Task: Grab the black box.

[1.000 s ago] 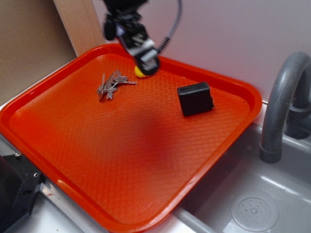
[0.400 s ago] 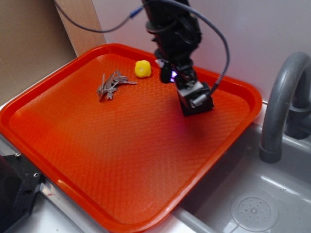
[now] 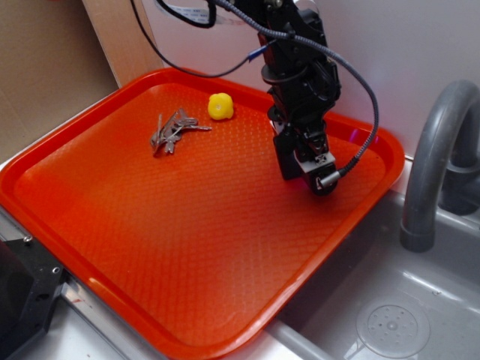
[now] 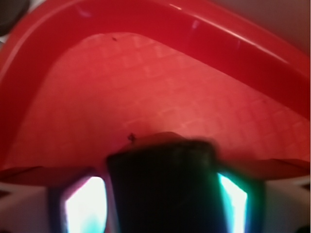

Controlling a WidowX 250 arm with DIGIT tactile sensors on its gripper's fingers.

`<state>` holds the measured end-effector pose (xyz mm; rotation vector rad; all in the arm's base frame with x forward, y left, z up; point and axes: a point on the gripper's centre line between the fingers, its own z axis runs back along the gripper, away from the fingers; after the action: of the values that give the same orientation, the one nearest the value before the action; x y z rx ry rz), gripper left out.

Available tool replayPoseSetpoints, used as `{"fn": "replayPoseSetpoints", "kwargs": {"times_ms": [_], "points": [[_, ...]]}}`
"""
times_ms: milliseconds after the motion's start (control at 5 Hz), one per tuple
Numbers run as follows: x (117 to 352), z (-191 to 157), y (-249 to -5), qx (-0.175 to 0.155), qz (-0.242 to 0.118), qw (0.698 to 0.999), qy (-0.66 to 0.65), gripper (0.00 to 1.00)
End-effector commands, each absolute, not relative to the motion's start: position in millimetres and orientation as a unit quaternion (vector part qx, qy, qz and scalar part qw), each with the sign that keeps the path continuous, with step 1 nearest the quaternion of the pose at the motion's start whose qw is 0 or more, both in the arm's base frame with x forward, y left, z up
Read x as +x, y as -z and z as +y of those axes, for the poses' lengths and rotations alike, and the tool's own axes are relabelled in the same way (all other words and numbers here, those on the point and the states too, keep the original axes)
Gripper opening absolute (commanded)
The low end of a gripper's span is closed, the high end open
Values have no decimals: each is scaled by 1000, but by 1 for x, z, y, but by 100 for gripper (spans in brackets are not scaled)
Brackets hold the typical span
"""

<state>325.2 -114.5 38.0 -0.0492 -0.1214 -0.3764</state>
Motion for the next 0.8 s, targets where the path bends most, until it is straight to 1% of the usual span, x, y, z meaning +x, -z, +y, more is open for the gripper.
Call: {"fn": "replayPoseSetpoints", "kwargs": {"times_ms": [0,200,400,600], "points": [[313,-86,-117,-9,-90,986,137,0],[286,-42,-166,3,-117,989,87,0],[239,5,-216,-12,-83,996,-41,0],[211,22,-262,-46,-89,989,-109,0]]}}
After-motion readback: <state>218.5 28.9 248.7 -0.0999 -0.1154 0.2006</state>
